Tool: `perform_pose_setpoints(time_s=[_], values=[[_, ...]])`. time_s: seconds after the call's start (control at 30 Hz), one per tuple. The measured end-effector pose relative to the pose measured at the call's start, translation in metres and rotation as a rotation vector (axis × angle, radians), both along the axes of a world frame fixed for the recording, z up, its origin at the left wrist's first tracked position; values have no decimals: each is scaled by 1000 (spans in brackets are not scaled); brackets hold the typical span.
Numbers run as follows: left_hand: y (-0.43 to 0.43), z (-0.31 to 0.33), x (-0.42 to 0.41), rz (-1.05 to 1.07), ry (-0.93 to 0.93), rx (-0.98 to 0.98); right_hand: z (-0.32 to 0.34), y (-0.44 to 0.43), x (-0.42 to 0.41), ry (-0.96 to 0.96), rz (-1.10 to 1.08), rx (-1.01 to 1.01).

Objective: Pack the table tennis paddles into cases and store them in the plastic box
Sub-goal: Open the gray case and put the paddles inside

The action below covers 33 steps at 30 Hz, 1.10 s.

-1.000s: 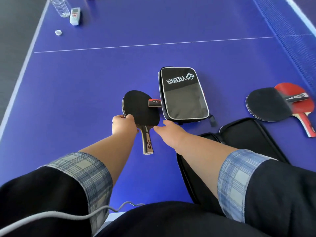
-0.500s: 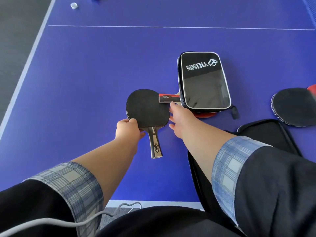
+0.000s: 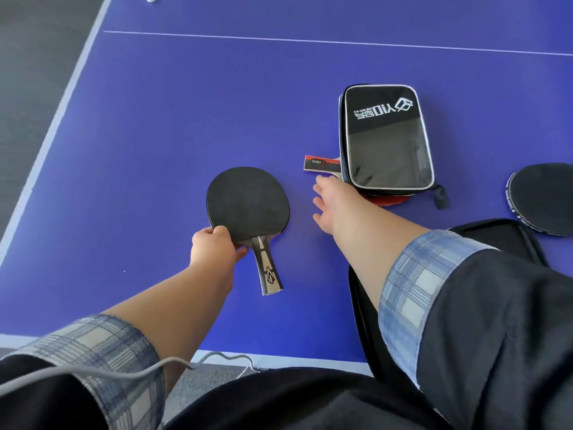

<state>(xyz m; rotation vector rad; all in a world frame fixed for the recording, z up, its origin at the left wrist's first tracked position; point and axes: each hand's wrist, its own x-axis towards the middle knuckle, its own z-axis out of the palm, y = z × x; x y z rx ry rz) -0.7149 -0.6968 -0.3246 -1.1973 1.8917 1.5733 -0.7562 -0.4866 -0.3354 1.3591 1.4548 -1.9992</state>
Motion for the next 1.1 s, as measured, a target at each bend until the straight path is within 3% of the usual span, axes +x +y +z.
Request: perform_pose_setpoints(time_s=[0.17,0.3,0.4,0.47,0.77,1.0,1.1], values=[[24,20,6,-55,57,85,16,-13,38,82,173,23],[62,33,11,-145,131,166,30,15,68,214,93,109],[101,40,26,-261,164,224,48,64,93,245,66,197],[200,46,83,-392,140,256,59,170,161,232,12,277],[272,41,123,-622,158,105,50,266,222,230,92,358],[349,18,178,-616,166,76,31,344,263,217,256,361],[360,3,193,-623,110,14,22,352,266,189,389,455]])
